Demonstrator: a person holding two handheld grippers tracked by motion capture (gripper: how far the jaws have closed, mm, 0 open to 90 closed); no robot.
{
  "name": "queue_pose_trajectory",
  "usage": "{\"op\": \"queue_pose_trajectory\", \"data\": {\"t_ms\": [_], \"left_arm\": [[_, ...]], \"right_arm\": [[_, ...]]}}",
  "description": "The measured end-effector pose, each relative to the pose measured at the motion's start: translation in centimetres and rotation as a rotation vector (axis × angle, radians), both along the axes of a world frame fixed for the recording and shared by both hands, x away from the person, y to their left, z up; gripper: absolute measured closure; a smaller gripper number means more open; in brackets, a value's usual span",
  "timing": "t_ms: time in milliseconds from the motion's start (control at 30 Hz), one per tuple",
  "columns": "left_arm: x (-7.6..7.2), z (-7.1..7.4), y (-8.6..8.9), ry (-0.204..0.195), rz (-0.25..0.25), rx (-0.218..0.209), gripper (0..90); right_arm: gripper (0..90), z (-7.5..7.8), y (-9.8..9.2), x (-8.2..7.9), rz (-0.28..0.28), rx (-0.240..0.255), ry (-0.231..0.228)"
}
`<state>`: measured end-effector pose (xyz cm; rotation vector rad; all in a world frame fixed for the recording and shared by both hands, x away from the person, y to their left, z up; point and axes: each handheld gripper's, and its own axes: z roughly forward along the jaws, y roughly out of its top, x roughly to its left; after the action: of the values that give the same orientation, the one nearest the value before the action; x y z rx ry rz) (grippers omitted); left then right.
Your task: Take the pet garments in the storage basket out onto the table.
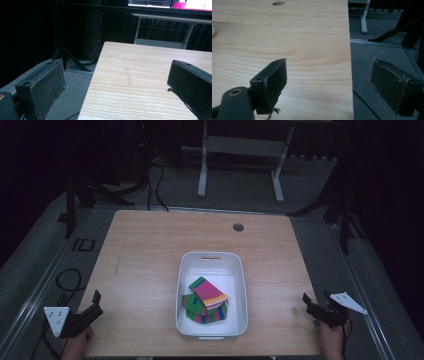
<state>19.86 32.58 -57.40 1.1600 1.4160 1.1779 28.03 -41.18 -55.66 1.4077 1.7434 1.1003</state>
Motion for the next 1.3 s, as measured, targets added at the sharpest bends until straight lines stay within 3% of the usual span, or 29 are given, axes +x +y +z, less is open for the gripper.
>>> {"op": "queue_pose_trajectory", "data": {"t_ms": [100,200,233,567,667,833,900,967,1000,1067,1133,1167,1233,1300], "left_arm": [[0.0,0.0,0.0,-0.001,0.0,-0.001,1.8],[0.0,0.0,0.0,0.001,0.0,-0.001,1.8],[0.1,0.1,0.0,0.02,0.003,0.003,1.9],[0.0,0.0,0.1,0.009,0.006,0.004,1.9],[0.0,0.0,0.0,0.007,0.003,0.008,1.8],[0.0,0.0,0.1,0.006,0.004,0.004,1.8],[0.0,0.0,0.1,0.005,0.003,0.005,1.8],[0.0,0.0,0.1,0.004,0.002,0.006,1.9],[0.0,0.0,0.1,0.002,0.002,0.003,1.8],[0.0,0.0,0.1,0.001,0.002,0.001,1.8],[0.0,0.0,0.1,0.0,-0.001,0.0,1.8],[0.0,0.0,0.1,-0.001,-0.001,0.001,1.8],[0.0,0.0,0.1,0.0,-0.001,0.001,1.8],[0.0,0.0,0.1,0.0,-0.001,0.002,1.8]], "right_arm": [[13.9,0.0,0.1,0.3,0.01,-0.009,0.041],[13.9,0.0,0.4,0.3,0.01,-0.033,0.037],[13.9,0.0,0.3,0.3,0.013,-0.028,0.038],[13.7,-0.1,0.0,0.5,0.052,0.009,0.073],[13.7,-0.1,-0.1,0.8,0.138,0.034,0.118],[13.7,-0.2,0.1,0.8,0.207,0.028,0.138],[13.7,-0.3,0.6,1.1,0.284,-0.003,0.177],[13.7,-0.3,0.8,1.2,0.317,-0.008,0.198],[13.9,-0.2,1.1,1.3,0.379,-0.022,0.226],[14.0,-0.1,1.5,1.4,0.441,-0.027,0.254],[14.0,0.0,1.7,1.5,0.468,-0.033,0.263],[14.0,0.2,2.2,1.6,0.524,-0.047,0.273],[14.0,0.3,2.5,1.6,0.553,-0.058,0.278],[14.1,0.8,3.5,1.6,0.624,-0.082,0.293]]}}
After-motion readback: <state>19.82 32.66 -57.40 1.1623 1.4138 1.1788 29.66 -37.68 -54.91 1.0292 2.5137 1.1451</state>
